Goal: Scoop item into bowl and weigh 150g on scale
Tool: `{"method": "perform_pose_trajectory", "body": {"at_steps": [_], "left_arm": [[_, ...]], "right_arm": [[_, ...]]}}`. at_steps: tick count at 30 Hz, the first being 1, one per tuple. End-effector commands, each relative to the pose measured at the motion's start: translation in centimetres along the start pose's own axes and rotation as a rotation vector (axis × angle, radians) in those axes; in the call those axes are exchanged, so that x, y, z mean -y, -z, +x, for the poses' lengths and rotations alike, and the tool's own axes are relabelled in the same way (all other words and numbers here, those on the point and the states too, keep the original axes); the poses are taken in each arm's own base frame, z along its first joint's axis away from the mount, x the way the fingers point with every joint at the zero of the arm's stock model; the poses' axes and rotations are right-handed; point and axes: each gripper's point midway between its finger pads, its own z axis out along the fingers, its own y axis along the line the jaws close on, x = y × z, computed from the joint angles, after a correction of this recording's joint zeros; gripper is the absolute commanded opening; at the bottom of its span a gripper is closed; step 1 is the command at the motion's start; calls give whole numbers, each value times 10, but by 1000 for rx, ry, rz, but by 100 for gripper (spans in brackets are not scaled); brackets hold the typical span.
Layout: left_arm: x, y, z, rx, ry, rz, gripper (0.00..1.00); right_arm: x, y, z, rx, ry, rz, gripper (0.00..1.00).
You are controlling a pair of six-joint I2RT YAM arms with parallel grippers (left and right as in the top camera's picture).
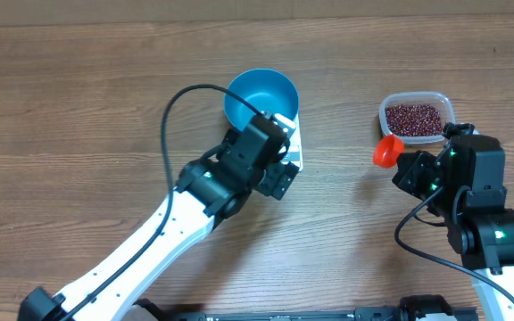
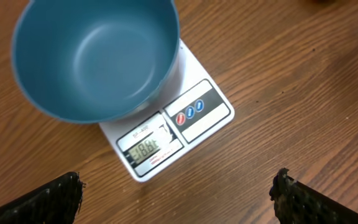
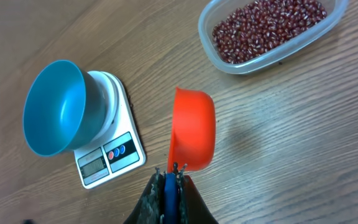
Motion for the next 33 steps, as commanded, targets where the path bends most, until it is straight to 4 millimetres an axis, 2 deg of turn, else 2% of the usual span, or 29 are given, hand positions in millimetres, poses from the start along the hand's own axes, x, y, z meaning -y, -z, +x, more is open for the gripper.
{"method": "perform_pose_trajectory", "body": {"at_steps": [1, 8, 14, 33], "left_arm": [[-17, 18, -7, 41, 33, -28, 100], [-44, 30, 2, 18, 98, -43, 100], [-51, 36, 2, 30, 146, 8, 99], [-51, 36, 2, 29, 146, 8, 99]], "right_arm": [[-4, 6, -9, 31, 5, -7, 4], [-3, 6, -9, 31, 5, -6, 4], [-5, 6, -11, 41, 6, -12, 4], [-6, 6, -13, 47, 7, -17, 4]]}}
